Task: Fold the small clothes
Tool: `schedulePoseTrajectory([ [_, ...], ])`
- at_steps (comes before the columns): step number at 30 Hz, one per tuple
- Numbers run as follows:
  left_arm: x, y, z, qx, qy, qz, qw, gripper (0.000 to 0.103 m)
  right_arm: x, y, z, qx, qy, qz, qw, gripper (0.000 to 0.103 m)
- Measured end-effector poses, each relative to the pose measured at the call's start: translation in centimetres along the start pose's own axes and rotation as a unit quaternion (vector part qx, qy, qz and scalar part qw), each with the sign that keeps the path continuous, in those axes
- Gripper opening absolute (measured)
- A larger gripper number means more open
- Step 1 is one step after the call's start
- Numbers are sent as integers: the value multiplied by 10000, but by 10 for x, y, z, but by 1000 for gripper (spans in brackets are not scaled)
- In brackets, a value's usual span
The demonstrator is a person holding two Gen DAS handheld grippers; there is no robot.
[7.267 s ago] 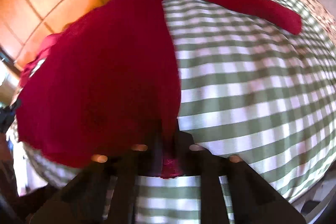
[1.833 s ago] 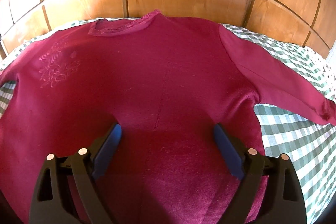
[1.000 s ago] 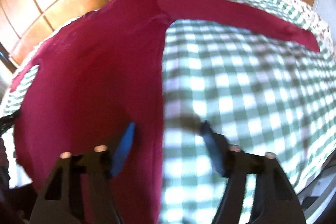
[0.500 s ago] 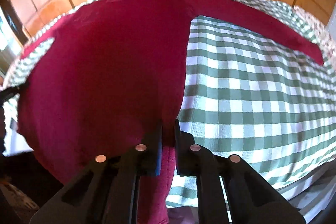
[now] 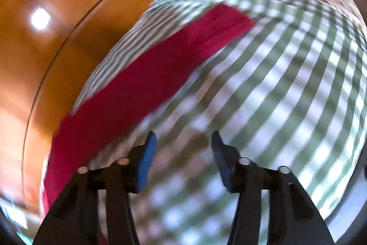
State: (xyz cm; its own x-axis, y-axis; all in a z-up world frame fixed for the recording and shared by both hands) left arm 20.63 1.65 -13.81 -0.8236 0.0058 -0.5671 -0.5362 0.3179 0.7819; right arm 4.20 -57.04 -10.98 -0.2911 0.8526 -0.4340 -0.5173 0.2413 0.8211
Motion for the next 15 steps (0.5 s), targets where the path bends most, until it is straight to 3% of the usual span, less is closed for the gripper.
schedulePoseTrajectory([
  [3,2,-8,-6,-42,-105,123,9999,59,-32,-21,-8,-30,-414,-36,9991,41],
  [6,2,-17,-10,-86,-84,220,9997,60,-55,-37,-1,8,-443,-82,9990,41],
  [8,2,-19,-8,-86,-62,261,9996,60,-67,-42,5,247,-309,-151,9991,28],
  [9,2,-21,-8,-96,-68,267,9996,60,-67,-42,7,394,-192,-149,9989,10],
  [10,2,-21,-8,-99,-71,264,9996,60,-72,-42,15,569,24,-189,9982,6],
  [12,2,-21,-6,-82,-72,257,9996,60,-75,-31,39,527,402,-349,9972,6],
  [15,-2,-22,-5,-20,-22,234,9997,60,-66,-11,94,52,1098,-491,9927,6],
])
Point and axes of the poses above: each gripper's, at about its wrist camera, not at the fingertips, and y roughly against the way its jaws point, z to its left, x to its underside, the point moved 7 cm from there along -y, roughly the way its jaws point, and after that the axes turned 2 degrees about z, right-handed, at the moved point
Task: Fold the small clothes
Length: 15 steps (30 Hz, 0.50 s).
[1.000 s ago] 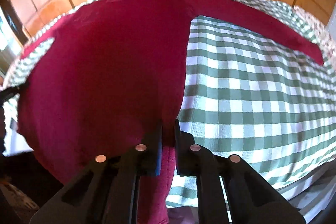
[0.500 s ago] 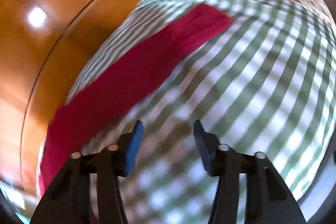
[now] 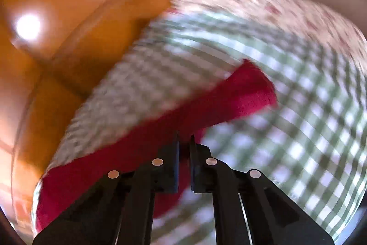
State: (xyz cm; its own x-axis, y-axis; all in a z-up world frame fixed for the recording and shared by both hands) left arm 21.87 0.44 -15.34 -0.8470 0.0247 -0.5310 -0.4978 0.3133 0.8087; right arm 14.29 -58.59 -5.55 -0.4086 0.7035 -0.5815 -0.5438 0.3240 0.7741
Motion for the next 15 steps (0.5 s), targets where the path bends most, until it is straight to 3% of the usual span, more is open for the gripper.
schedulePoseTrajectory([
  [6,-9,5,6,243,238,-83,9994,60,22,29,148,-1238,1182,-51,9852,6],
  [11,-18,10,16,388,472,-168,9980,61,82,35,271,-2213,1881,296,9564,6],
  [15,-26,11,27,467,654,-209,9965,61,147,34,344,-2659,2495,705,9285,6],
])
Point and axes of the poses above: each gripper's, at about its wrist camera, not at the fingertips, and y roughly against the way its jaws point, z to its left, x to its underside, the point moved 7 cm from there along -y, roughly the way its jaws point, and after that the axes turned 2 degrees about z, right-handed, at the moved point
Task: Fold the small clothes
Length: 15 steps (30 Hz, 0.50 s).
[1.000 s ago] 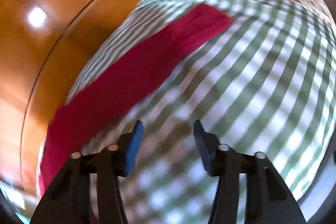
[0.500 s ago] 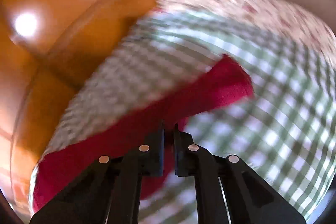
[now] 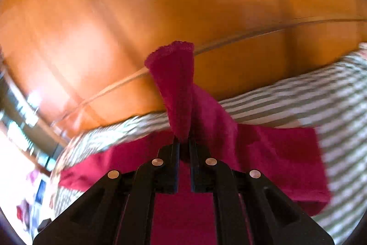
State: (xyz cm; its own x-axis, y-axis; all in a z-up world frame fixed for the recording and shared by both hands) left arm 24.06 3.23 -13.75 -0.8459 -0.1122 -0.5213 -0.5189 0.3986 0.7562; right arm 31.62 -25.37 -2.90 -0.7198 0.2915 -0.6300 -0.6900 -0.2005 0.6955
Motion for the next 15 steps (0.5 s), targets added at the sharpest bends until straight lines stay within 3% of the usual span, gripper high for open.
schedulePoseTrajectory([
  [3,-11,0,5,72,106,-65,9999,61,20,-26,44,-385,406,342,9978,6],
  [4,-14,1,7,69,132,-89,9998,61,25,-29,53,-490,479,409,9968,11],
  [5,-20,0,9,88,177,-117,9997,61,28,-30,59,-559,525,448,9961,17],
  [7,-26,-1,12,125,248,-133,9995,61,29,-21,55,-565,437,350,9968,44],
  [11,-47,-12,21,191,482,-152,9985,61,34,4,27,-369,200,157,9990,45],
  [15,-68,-31,31,104,674,-137,9976,60,56,37,-29,87,-63,142,9998,45],
])
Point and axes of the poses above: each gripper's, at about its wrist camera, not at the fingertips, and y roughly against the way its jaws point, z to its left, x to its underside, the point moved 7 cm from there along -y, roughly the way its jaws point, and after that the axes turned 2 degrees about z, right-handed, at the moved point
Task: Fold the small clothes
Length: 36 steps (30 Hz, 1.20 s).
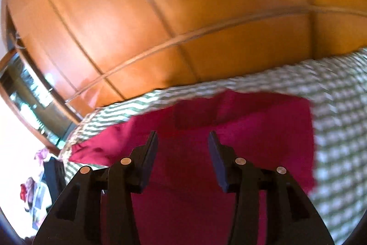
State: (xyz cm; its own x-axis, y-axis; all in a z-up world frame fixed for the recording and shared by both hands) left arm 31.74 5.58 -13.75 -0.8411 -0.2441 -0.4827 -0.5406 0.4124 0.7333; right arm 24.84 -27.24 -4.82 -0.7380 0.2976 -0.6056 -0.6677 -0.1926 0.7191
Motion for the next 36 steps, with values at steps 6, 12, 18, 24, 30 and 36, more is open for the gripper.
schedulePoseTrajectory([
  [6,-24,-37,4,-60,218,171,9996,47,36,31,-75,675,-561,128,9961,45],
  [12,-40,-54,-17,4,-55,253,9997,7,30,9,-76,714,-518,158,9960,45],
  [18,-67,-20,-28,-266,-382,-515,9976,6,16,-49,-70,1271,-114,433,9909,45],
  [24,-47,-52,4,-1212,-575,-155,9908,39,37,-85,-74,2225,436,366,9733,48],
  [30,-34,-24,15,-950,-179,-381,9946,48,40,-87,-71,2543,662,287,9644,53],
  [36,-18,31,73,-479,1041,-573,9918,39,40,-87,-68,2637,740,253,9614,57],
])
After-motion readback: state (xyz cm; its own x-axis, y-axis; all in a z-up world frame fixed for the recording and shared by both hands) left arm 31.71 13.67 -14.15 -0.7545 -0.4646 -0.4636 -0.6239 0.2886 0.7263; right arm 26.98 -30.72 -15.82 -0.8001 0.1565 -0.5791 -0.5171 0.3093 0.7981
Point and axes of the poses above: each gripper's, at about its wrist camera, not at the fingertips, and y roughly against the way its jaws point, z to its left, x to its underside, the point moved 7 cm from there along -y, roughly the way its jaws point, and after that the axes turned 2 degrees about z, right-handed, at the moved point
